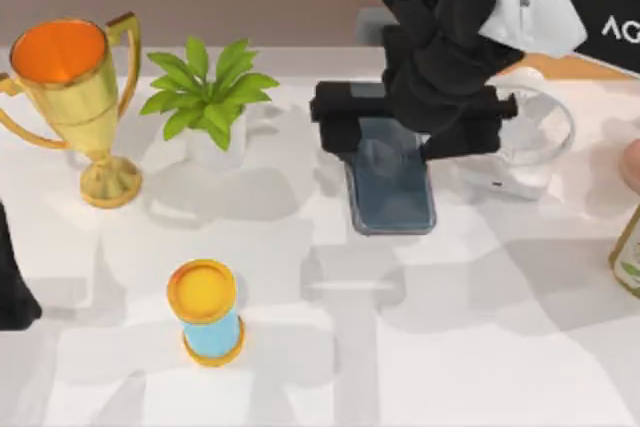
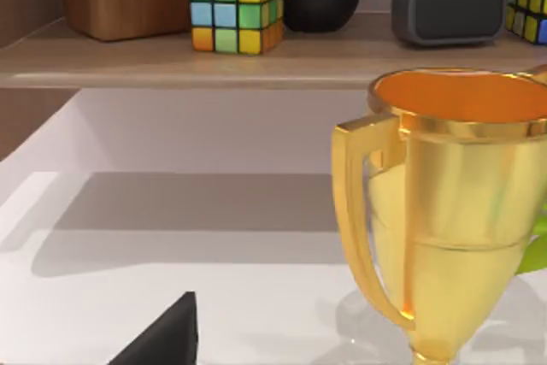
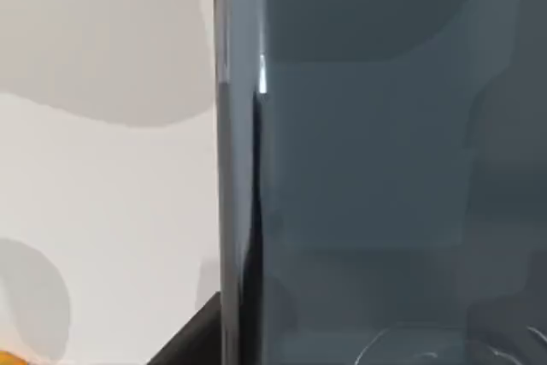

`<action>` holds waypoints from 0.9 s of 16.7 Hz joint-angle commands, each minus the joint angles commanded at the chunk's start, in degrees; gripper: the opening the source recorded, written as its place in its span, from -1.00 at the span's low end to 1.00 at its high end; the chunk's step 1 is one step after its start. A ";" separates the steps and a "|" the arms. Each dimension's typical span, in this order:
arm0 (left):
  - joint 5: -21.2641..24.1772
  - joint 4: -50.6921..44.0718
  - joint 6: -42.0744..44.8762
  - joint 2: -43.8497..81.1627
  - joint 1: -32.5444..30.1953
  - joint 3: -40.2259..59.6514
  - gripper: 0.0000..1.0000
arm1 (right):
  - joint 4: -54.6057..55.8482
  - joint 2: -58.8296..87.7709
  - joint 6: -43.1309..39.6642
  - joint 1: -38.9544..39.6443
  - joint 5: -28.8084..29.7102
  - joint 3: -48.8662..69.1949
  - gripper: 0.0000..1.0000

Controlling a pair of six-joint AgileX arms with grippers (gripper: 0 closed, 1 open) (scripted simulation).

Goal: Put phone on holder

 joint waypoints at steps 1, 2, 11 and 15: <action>0.00 0.00 0.00 0.00 0.00 0.00 1.00 | 0.19 -1.87 -3.44 -2.11 -1.50 1.43 -1.00; 0.00 0.00 0.00 0.00 0.00 0.00 1.00 | 0.26 -3.69 -7.25 -4.59 -3.11 2.77 -1.00; 0.00 0.00 0.00 0.00 0.00 0.00 1.00 | -5.87 -13.49 -52.64 -41.67 -19.96 6.90 -1.00; 0.00 0.00 0.00 0.00 0.00 0.00 1.00 | -10.36 -14.79 -74.39 -61.35 -29.19 5.27 -1.00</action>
